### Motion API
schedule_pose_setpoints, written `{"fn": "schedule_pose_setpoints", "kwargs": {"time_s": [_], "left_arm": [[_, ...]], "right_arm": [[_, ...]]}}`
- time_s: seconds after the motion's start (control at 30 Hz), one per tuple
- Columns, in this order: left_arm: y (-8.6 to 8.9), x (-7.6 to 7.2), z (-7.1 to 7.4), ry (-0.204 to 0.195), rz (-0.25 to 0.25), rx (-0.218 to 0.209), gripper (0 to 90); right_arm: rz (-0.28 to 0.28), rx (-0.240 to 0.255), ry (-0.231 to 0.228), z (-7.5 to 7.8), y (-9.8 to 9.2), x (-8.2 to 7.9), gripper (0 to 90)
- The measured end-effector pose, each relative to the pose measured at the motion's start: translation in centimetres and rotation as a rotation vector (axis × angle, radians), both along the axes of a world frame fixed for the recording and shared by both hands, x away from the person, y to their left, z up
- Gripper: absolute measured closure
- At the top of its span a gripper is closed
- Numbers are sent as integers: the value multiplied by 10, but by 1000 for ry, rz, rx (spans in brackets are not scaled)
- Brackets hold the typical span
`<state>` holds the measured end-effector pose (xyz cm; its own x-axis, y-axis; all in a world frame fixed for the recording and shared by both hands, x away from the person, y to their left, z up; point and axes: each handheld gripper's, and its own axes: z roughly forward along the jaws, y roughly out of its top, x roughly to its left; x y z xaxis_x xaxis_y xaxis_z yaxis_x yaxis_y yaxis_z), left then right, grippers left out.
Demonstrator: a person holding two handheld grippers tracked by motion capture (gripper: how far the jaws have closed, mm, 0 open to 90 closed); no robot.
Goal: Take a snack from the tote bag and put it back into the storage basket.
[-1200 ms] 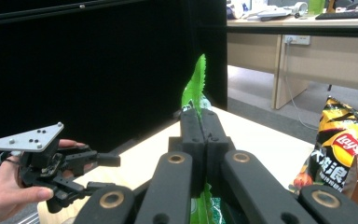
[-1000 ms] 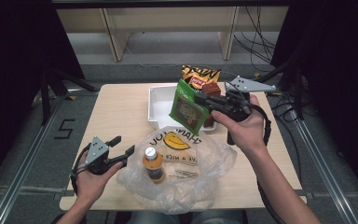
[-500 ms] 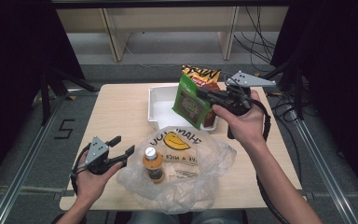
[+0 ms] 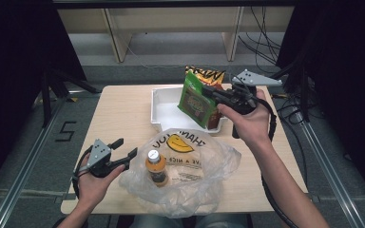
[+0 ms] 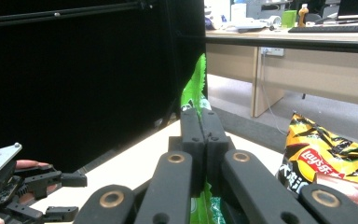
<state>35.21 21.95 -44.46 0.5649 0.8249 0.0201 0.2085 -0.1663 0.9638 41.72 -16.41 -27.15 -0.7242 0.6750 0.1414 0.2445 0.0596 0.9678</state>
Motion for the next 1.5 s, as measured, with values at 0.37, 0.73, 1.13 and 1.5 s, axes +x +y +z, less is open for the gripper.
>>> {"fn": "schedule_pose_setpoints", "kwargs": {"time_s": [0.37, 0.73, 1.13, 1.5], "left_arm": [[1, 0, 0, 1, 2, 0, 354], [1, 0, 0, 1, 3, 0, 354], [1, 1, 0, 1, 1, 2, 354], [2, 0, 0, -2, 0, 1, 354]], "right_arm": [[-22, -13, -10, -2, 0, 12, 900], [-62, -43, -38, -9, -1, 26, 900], [-87, -52, -6, -12, 3, 38, 900], [-104, -70, -14, -18, 4, 49, 900]]}}
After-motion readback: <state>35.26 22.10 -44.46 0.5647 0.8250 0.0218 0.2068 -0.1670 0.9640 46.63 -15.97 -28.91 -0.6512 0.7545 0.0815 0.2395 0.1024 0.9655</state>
